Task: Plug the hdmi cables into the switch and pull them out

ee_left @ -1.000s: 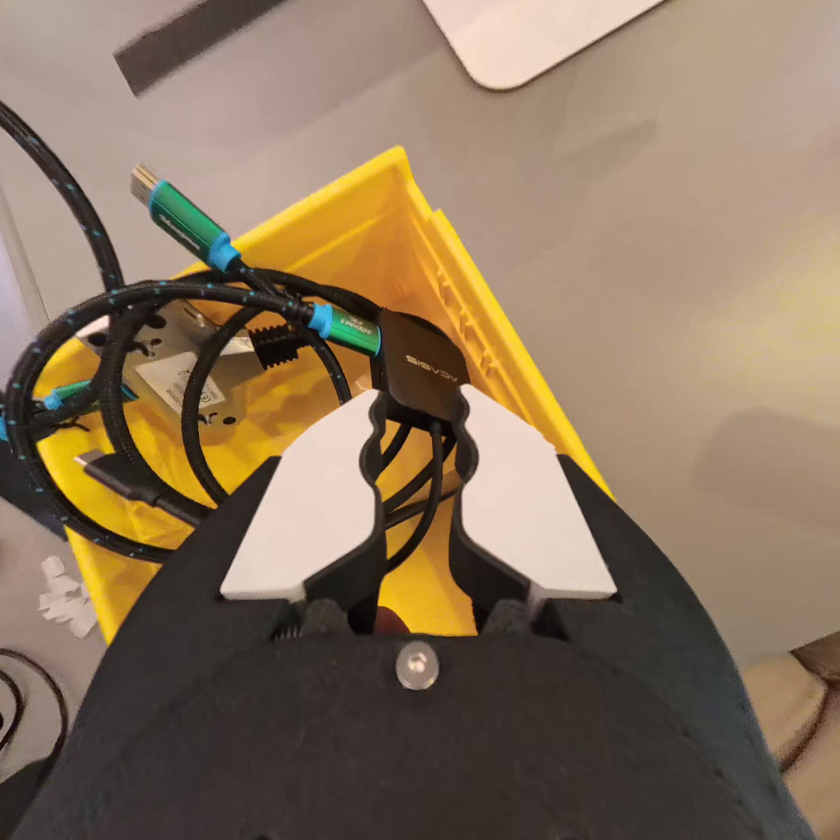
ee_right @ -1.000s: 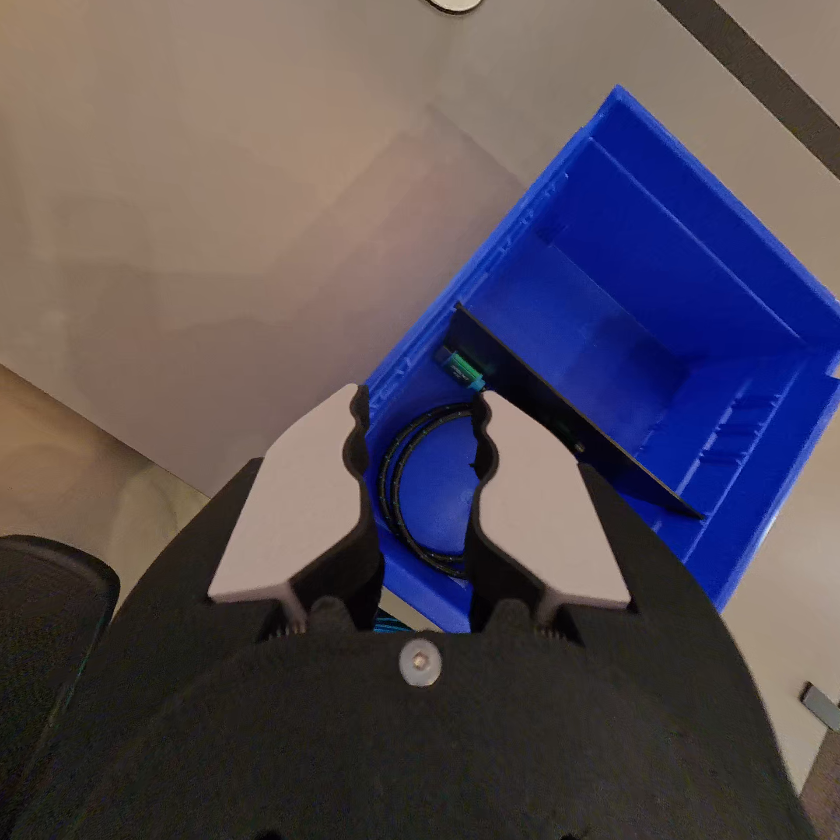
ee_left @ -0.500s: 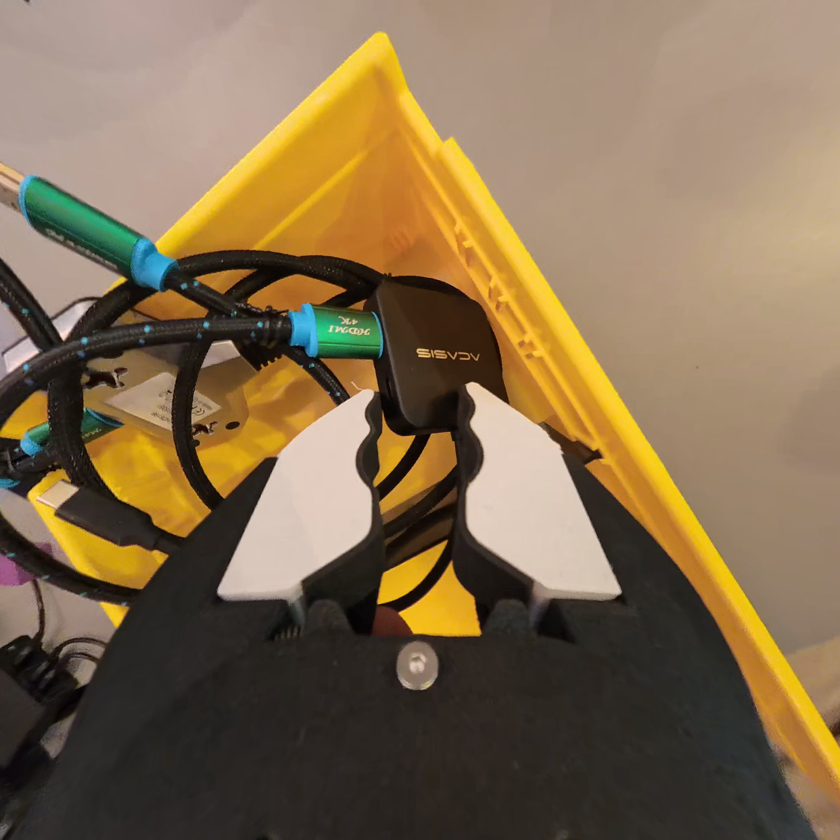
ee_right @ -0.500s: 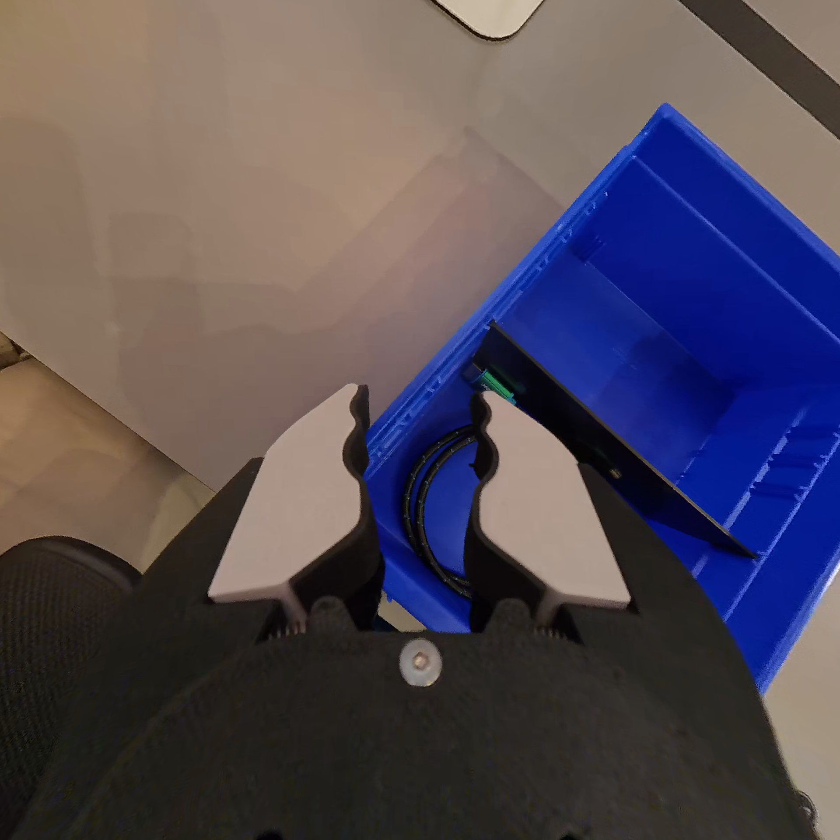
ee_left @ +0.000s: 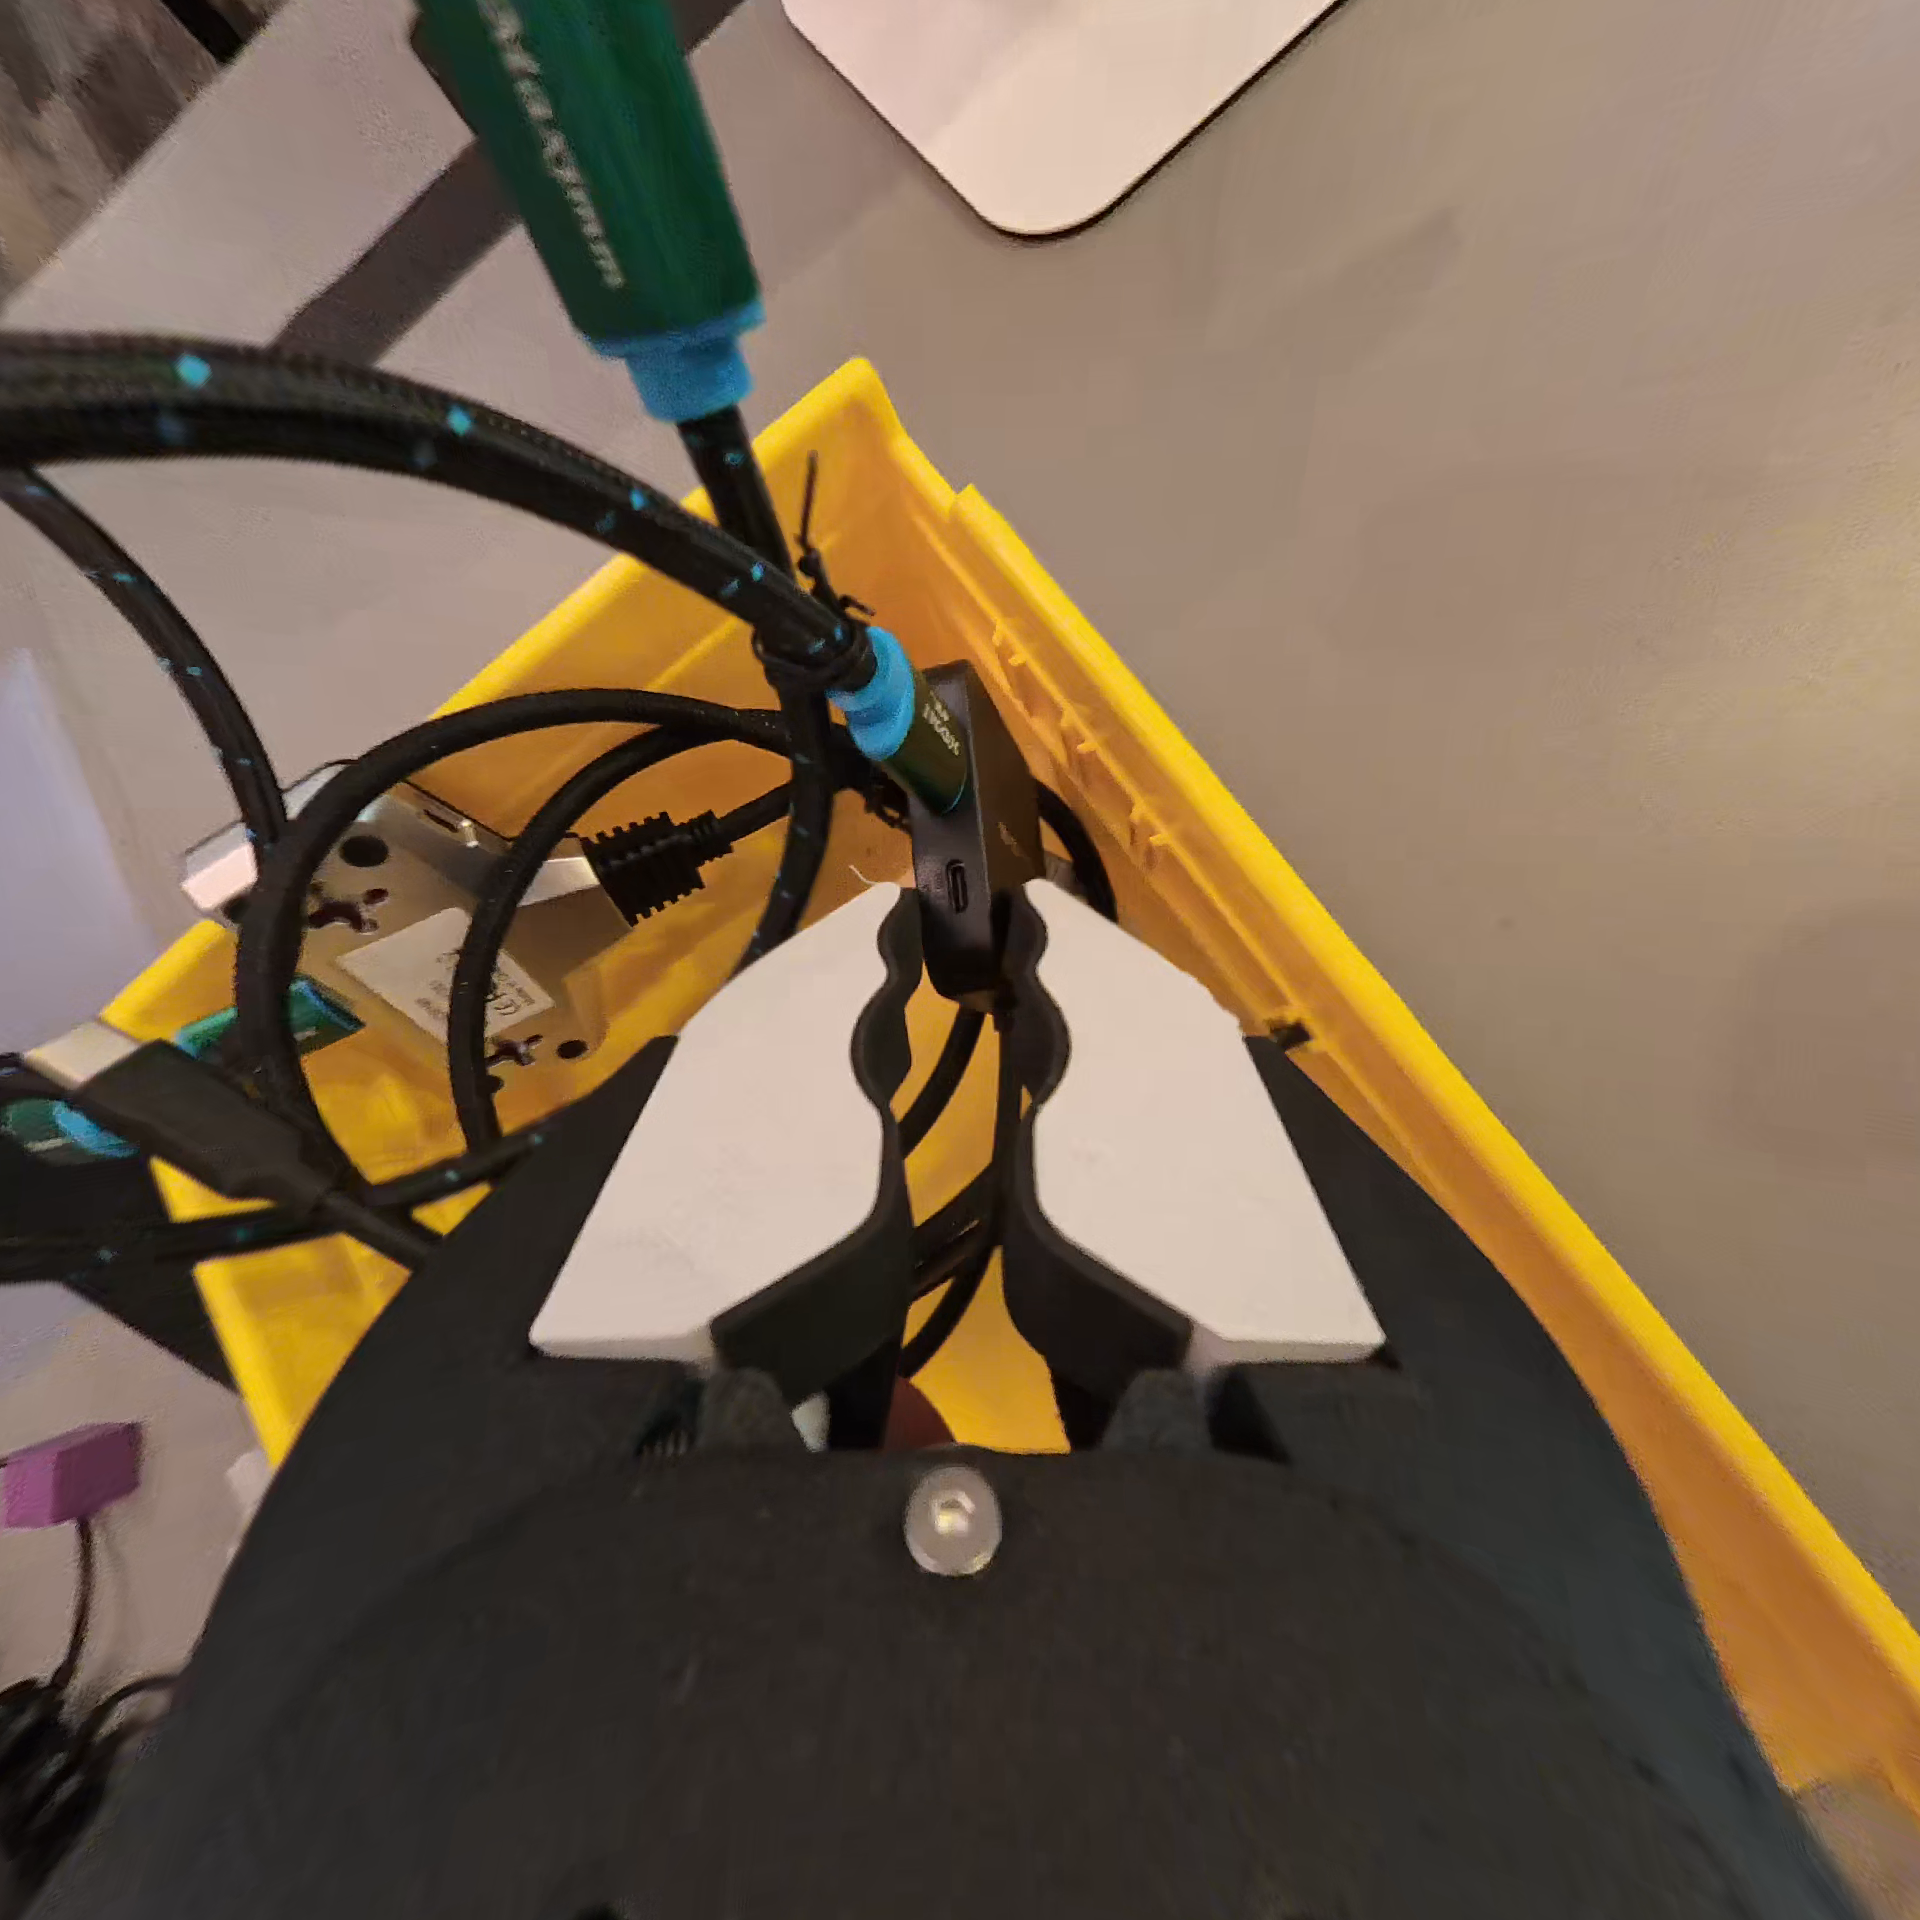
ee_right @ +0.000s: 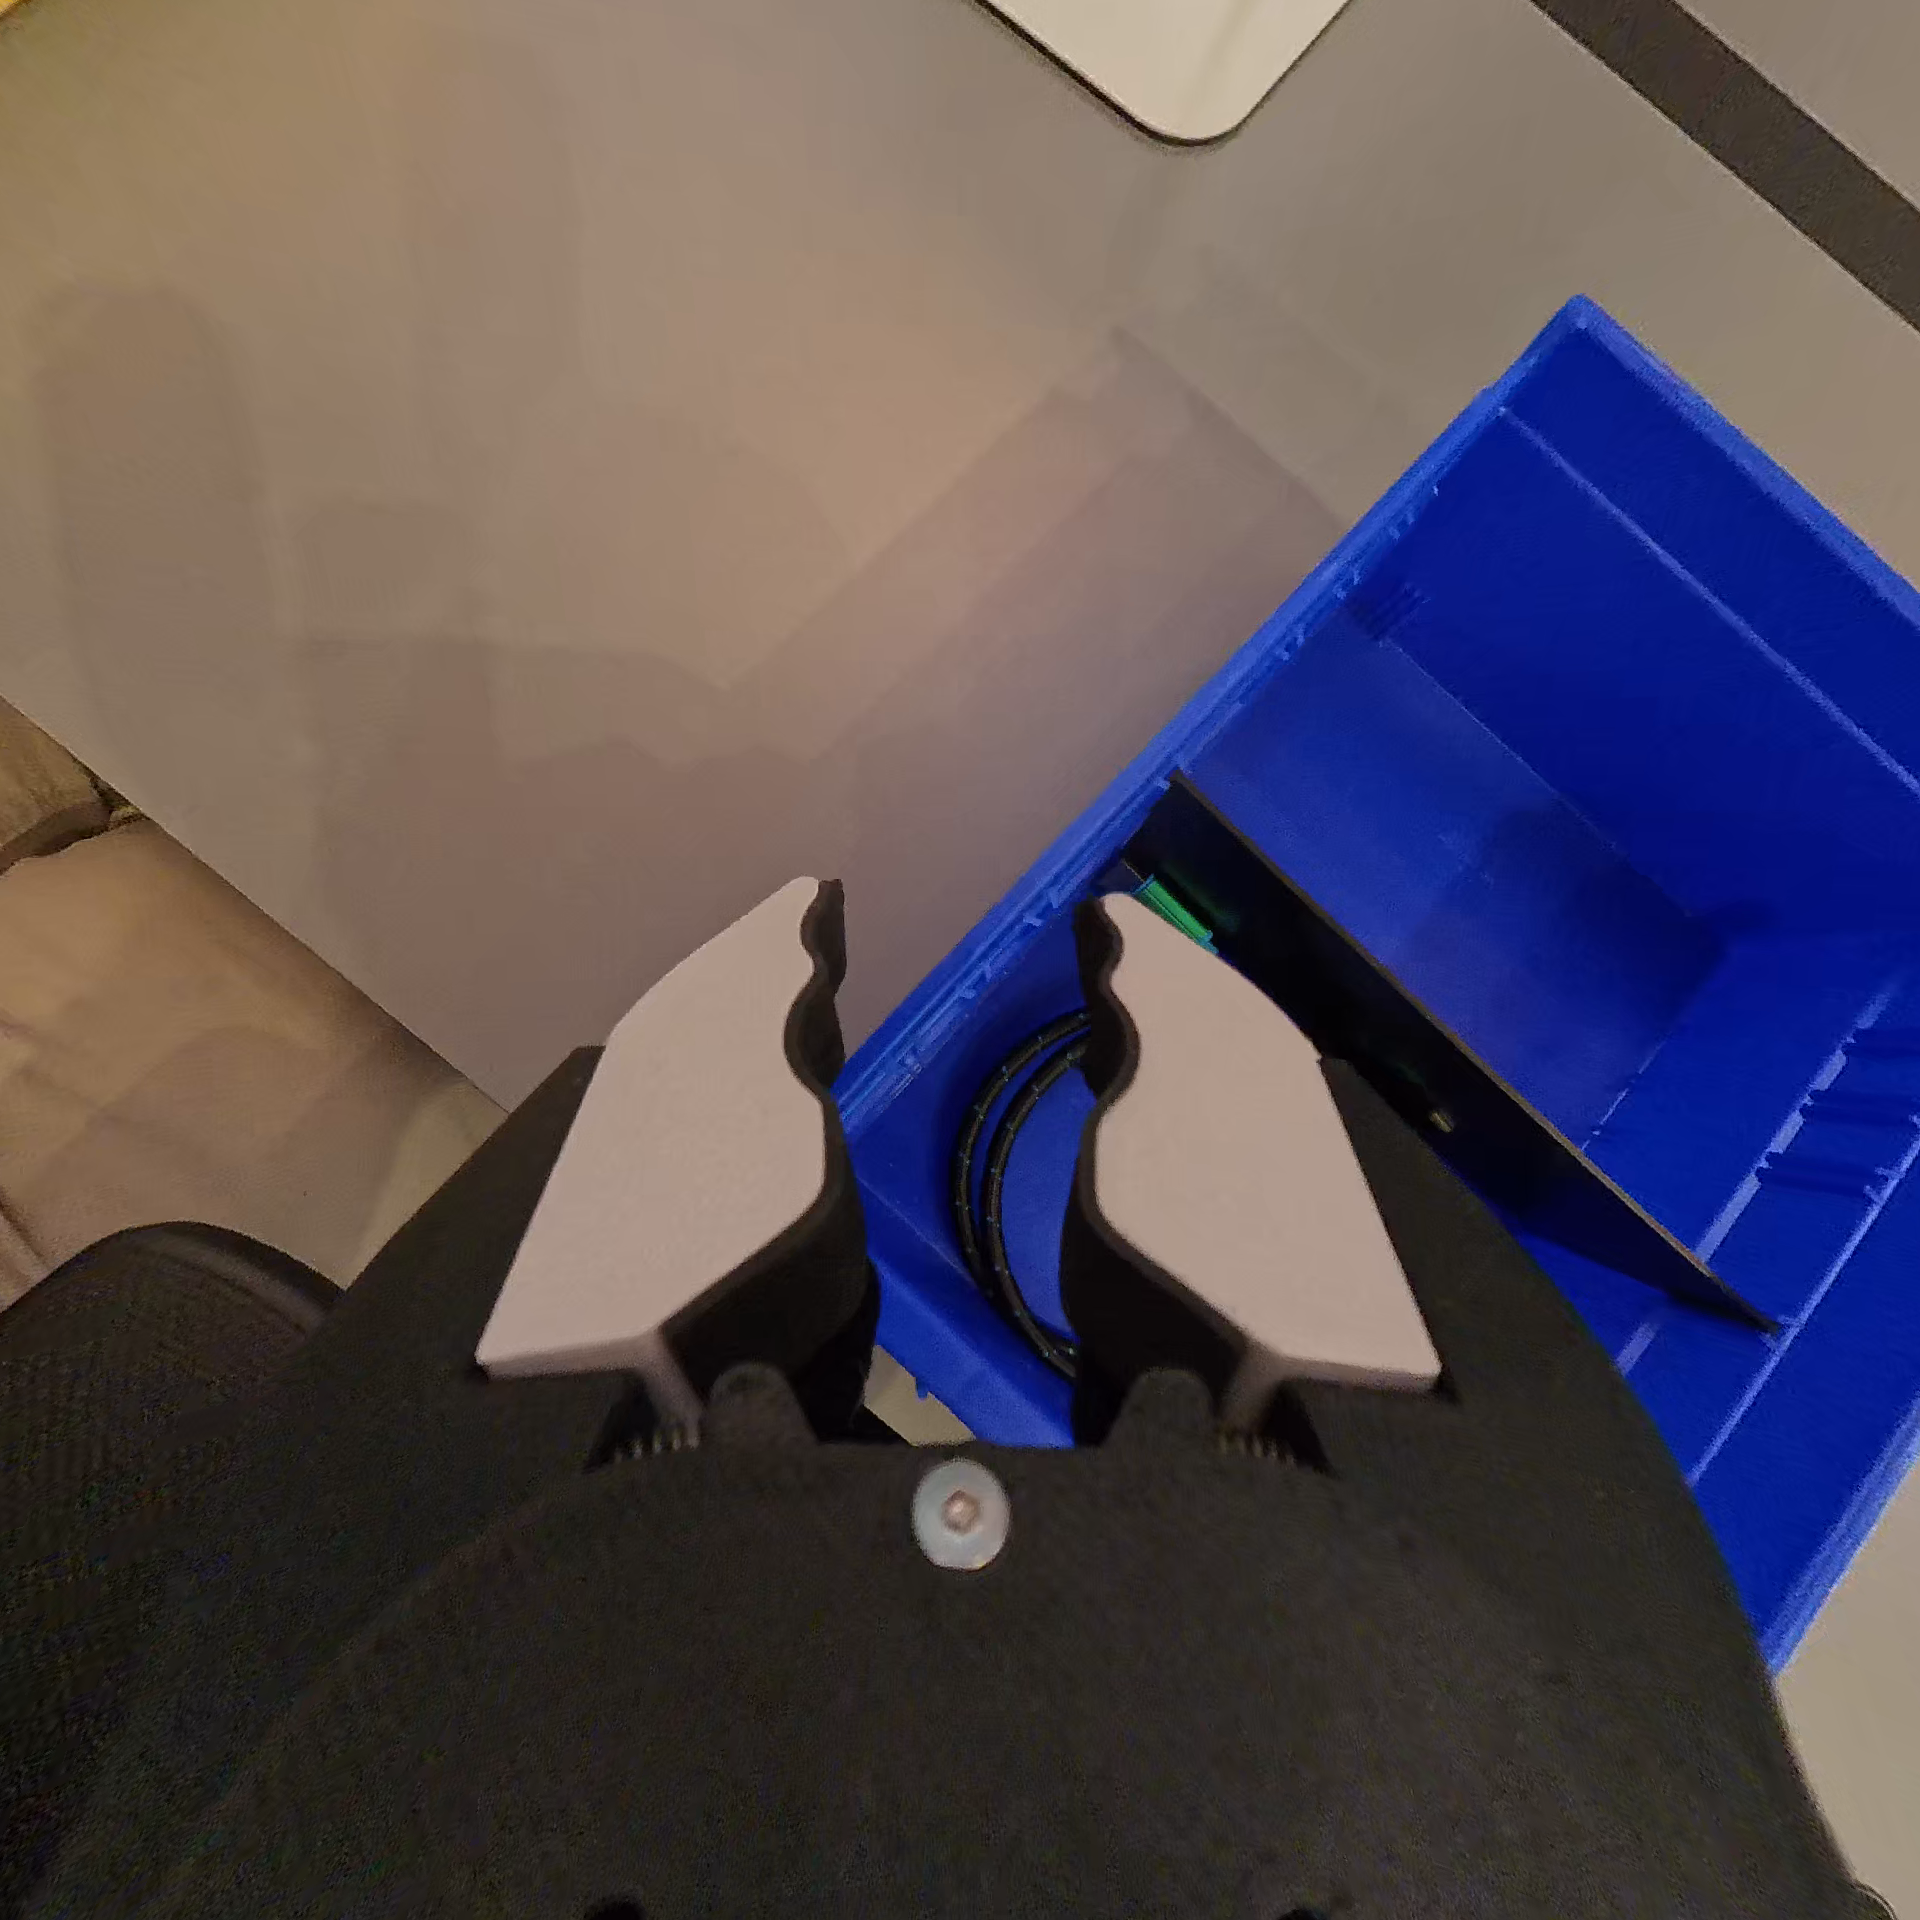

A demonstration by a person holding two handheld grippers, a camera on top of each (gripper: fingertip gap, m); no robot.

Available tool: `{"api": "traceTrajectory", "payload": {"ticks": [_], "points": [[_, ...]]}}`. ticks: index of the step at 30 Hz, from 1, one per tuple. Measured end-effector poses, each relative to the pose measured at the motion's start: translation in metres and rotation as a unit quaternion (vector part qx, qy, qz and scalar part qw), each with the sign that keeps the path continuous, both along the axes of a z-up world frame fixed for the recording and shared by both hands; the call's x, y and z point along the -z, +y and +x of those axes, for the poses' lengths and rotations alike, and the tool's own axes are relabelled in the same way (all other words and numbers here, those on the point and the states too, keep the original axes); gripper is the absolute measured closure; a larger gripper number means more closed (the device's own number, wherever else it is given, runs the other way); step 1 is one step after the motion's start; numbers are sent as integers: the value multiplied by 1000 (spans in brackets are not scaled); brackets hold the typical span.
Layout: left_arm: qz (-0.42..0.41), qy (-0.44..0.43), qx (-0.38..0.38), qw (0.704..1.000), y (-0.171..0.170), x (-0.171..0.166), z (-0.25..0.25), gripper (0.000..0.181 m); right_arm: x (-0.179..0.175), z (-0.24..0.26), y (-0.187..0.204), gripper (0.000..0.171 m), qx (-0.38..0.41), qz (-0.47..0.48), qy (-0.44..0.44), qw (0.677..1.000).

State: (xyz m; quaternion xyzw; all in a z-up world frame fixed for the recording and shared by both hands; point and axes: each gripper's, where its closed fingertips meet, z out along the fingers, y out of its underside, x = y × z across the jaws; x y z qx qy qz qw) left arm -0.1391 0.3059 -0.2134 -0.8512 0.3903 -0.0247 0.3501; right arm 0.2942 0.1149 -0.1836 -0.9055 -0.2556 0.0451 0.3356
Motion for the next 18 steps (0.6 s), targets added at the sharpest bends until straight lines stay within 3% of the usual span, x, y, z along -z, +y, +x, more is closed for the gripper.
{"api": "traceTrajectory", "payload": {"ticks": [8,14,18], "points": [[93,23,29,995,-10,-46,-4,166,-15,-40,5,129,-57,23,23,998],[144,13,100,984,-37,-85,19,166,-37,-123,15,128,-157,44,66,984],[133,-10,166,977,-66,-98,51,166,-55,-196,21,127,-237,60,119,962]]}}
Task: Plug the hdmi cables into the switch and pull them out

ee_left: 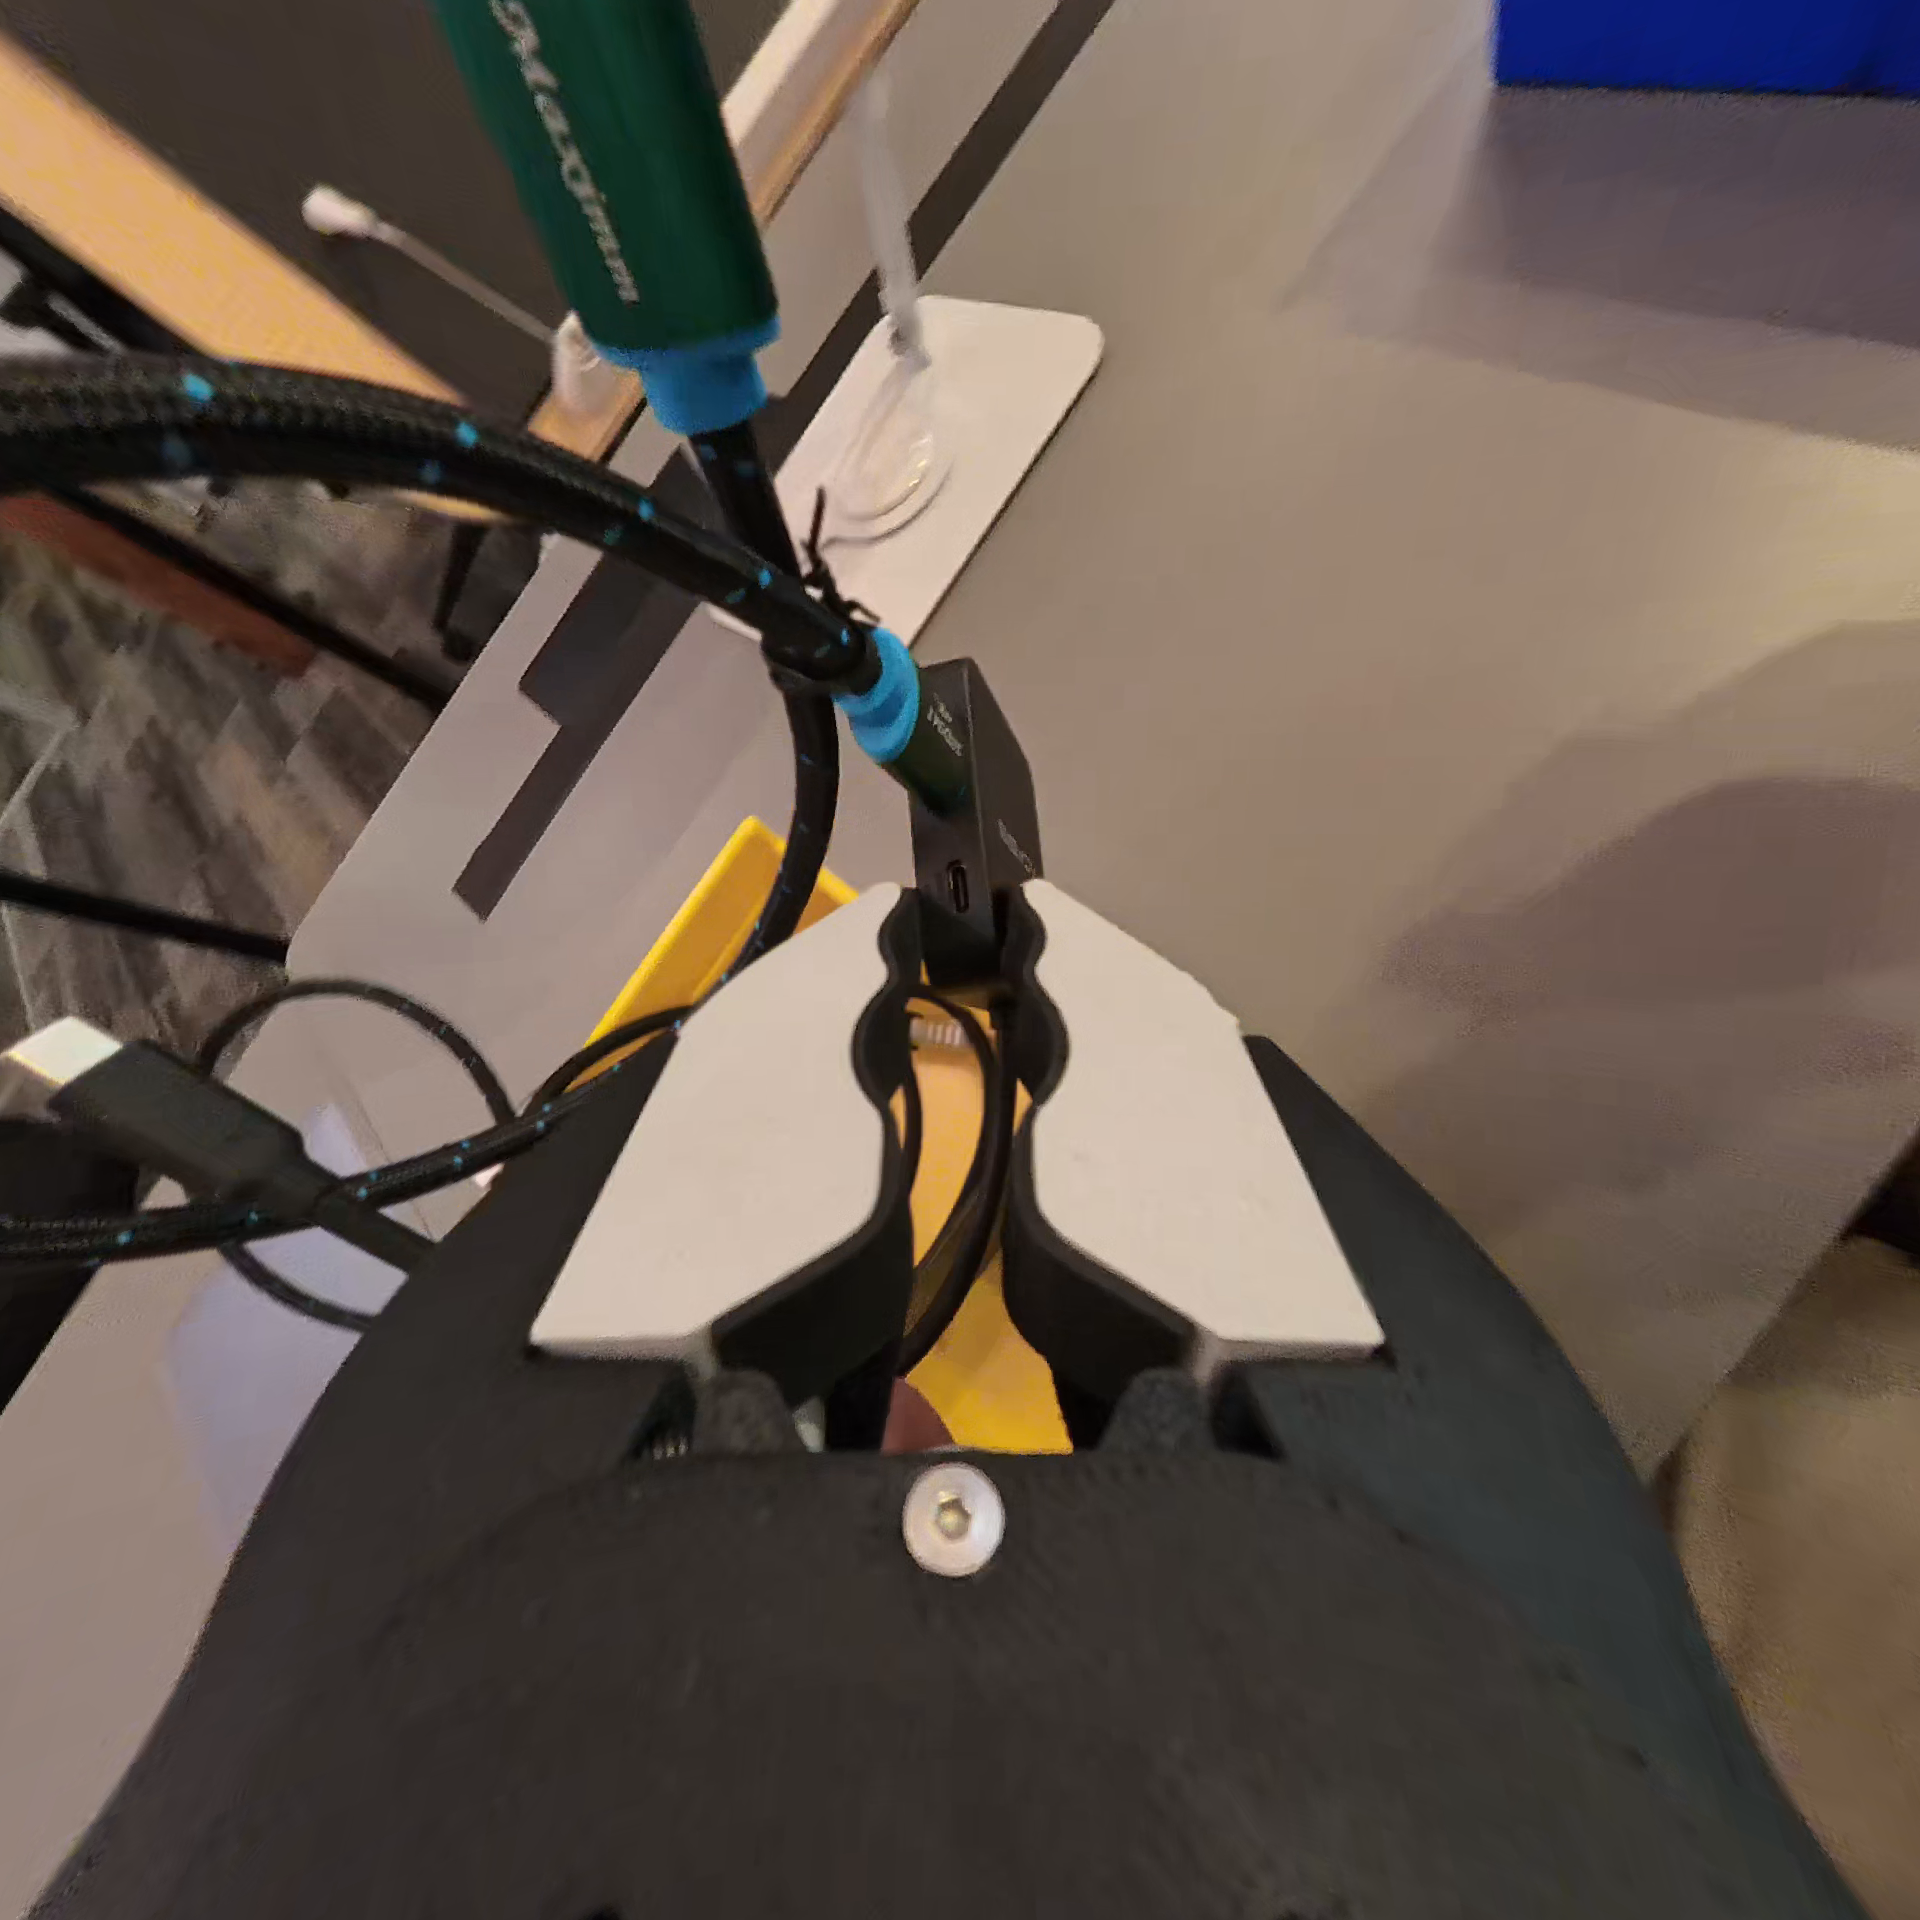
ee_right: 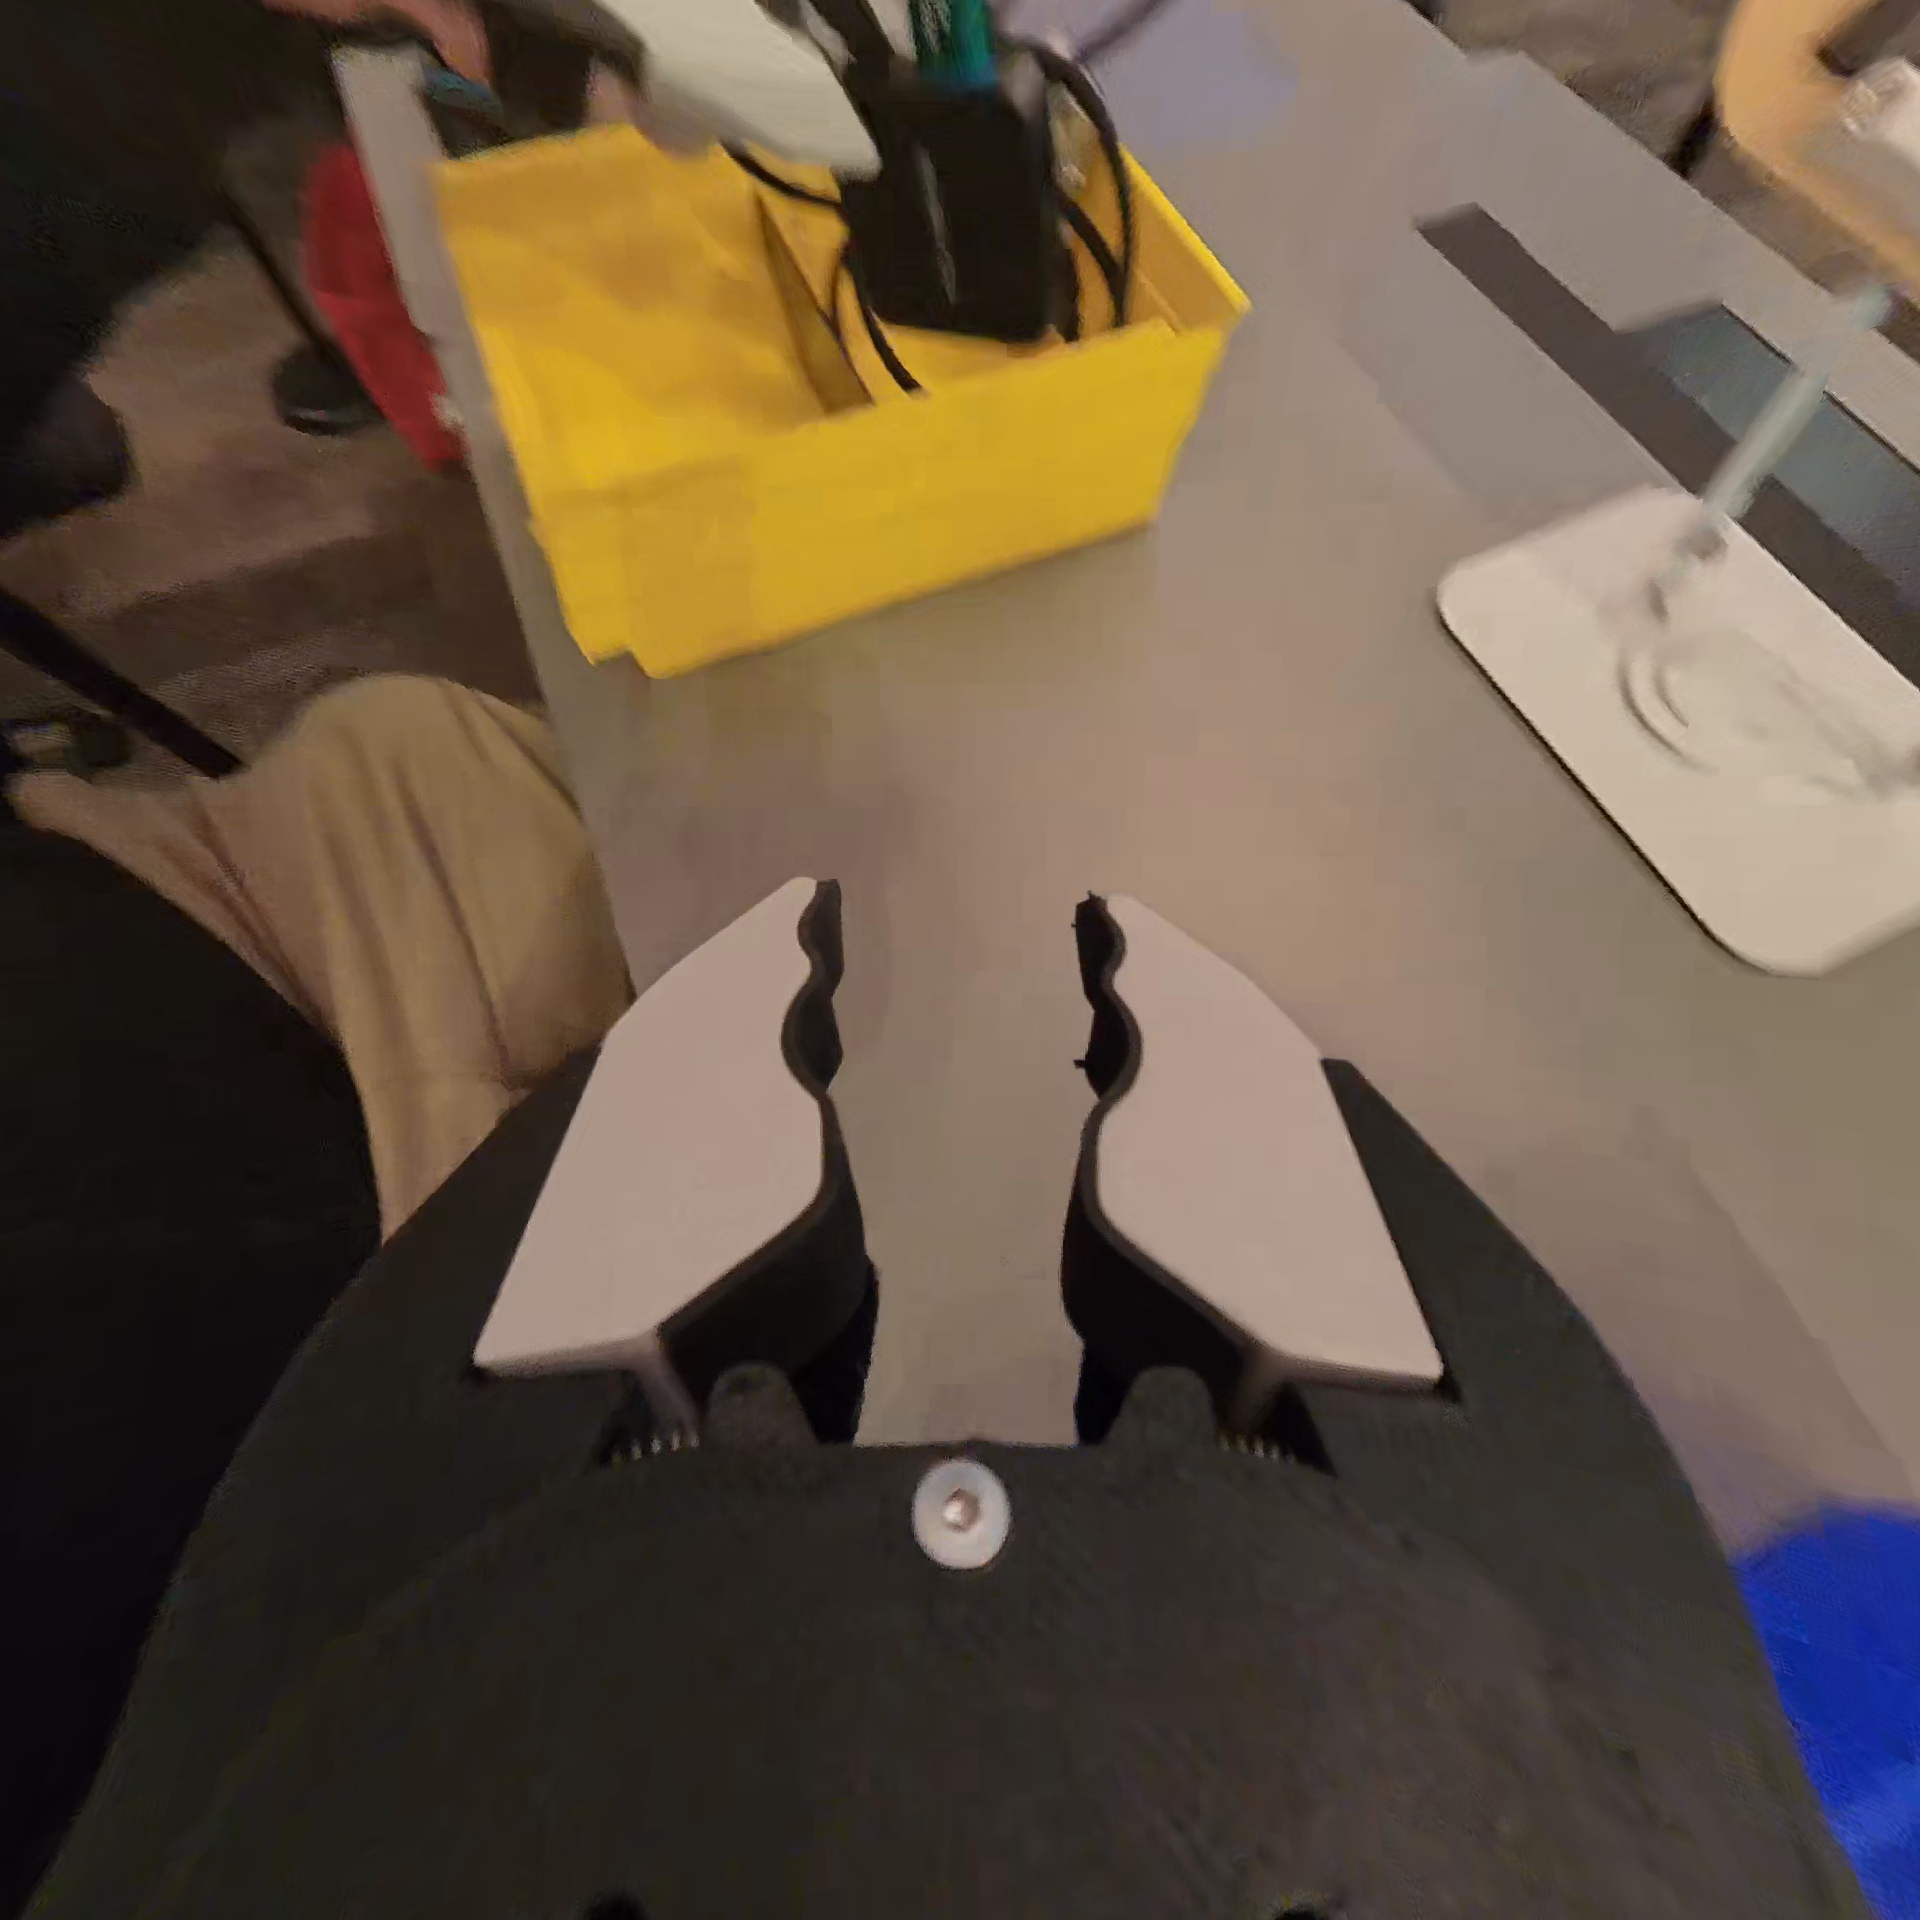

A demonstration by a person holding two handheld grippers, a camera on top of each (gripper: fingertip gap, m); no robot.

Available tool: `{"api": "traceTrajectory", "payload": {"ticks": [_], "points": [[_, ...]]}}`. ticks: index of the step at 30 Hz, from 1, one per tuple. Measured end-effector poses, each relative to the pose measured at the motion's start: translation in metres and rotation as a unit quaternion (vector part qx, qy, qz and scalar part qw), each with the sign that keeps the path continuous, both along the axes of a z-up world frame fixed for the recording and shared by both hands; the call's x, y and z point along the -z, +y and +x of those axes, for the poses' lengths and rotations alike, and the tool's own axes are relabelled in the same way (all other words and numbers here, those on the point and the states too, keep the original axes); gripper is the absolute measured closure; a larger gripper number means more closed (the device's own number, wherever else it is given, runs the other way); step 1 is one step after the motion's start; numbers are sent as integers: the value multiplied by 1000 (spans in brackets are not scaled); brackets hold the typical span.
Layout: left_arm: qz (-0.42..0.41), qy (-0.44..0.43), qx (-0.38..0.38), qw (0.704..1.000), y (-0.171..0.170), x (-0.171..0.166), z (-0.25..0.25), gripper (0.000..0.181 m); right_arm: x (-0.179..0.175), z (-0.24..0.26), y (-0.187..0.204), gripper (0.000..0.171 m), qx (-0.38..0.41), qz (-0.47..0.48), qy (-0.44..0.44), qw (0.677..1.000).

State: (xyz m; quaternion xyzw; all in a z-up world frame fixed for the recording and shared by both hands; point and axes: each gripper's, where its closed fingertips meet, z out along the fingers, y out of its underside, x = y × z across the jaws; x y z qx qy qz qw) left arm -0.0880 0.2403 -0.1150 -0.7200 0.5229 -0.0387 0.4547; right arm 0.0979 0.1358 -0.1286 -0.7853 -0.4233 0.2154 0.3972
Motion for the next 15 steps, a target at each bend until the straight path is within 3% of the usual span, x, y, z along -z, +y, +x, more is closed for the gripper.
{"api": "traceTrajectory", "payload": {"ticks": [10,12,15], "points": [[-11,32,180,983,-69,-8,62,166,-3,-98,36,121,-89,-26,72,993],[-20,34,202,979,-77,-4,65,166,-2,-108,30,139,-122,-30,92,988],[-37,33,230,972,-87,2,70,166,5,-115,19,150,-157,-56,106,980]]}}
